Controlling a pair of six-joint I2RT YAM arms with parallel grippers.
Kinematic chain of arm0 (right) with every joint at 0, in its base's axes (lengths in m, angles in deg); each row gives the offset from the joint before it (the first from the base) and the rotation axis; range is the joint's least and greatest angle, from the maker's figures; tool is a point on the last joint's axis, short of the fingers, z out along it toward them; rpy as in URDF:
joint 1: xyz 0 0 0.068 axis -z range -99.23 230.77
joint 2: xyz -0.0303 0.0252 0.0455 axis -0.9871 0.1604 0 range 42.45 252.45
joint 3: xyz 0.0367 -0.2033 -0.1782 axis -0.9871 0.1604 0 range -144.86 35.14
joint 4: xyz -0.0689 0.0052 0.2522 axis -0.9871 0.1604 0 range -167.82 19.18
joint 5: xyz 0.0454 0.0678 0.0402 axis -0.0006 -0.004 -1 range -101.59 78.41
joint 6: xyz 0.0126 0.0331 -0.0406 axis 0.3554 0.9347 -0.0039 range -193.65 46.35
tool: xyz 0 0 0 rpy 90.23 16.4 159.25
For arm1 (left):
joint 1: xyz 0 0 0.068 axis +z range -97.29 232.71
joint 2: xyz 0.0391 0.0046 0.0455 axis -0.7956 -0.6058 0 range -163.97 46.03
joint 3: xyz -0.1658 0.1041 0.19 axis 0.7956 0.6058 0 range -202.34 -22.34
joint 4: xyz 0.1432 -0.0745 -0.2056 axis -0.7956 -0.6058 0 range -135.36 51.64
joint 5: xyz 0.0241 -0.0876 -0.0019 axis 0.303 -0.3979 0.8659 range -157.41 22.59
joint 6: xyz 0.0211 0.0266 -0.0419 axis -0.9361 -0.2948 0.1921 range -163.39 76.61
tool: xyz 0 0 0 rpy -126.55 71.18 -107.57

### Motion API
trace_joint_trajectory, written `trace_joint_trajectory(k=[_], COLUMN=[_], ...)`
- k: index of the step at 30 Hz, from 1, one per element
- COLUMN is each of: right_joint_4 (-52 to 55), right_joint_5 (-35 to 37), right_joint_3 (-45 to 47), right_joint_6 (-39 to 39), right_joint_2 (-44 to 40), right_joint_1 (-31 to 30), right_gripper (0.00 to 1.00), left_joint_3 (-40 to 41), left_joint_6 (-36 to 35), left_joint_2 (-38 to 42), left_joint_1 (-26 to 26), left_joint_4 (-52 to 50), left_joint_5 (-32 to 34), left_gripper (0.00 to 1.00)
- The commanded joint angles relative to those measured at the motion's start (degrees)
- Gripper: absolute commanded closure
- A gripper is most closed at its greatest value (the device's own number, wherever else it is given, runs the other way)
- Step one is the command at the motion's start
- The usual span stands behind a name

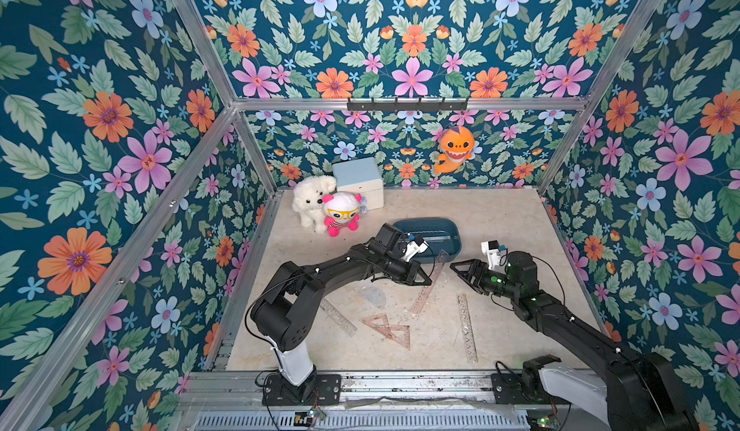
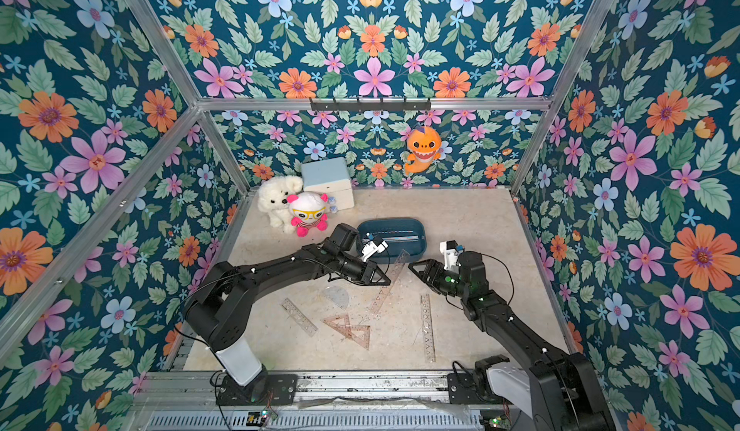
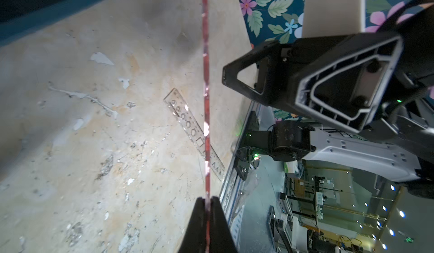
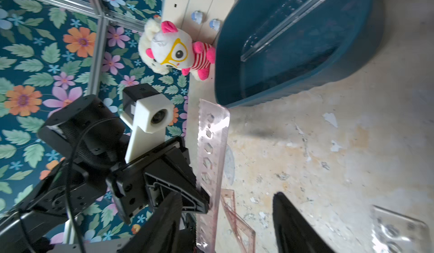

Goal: Put the scattered rulers into the storage box
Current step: Pick up the ruler from the center of the board.

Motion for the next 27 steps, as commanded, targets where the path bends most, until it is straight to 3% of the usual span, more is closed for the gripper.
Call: trace_joint_trajectory(k=[1, 7, 11, 17, 26, 27], right_joint_4=[-9.56, -17.15, -21.46, -22.51, -24.85, -24.39], right_joint_5=[-6.44, -9.41, -10.95, -11.33, -11.55, -11.35], right_joint_3=[-1.07, -2.82, -3.41, -3.41, -2.89, -3.02], right_joint_6=[4.17, 8.07, 10.21, 10.49, 11.21, 11.0], right_joint_2=[1.84, 6.98, 8.76, 9.81, 10.64, 10.5], right_joint_1=[0.49, 0.49, 0.49, 0.43, 0.49, 0.49], right_gripper=[0.34, 0.36, 0.46, 0.64, 1.0, 1.0], left_joint_3=[-0.06, 1.86, 2.74, 2.99, 3.15, 3.11], left_joint_6=[-1.31, 0.63, 2.05, 2.77, 3.08, 3.08], left_joint_2=[1.01, 2.43, 2.44, 2.32, 2.23, 2.31], left_joint_1=[-0.07, -0.07, -0.07, -0.06, -0.06, -0.02], left_joint_4=[0.97, 4.8, 7.02, 8.23, 8.76, 8.61], left_joint_5=[-5.43, -7.81, -8.59, -9.56, -9.58, -9.37], left_gripper=[1.0, 1.0, 1.0, 1.0, 1.0, 0.94])
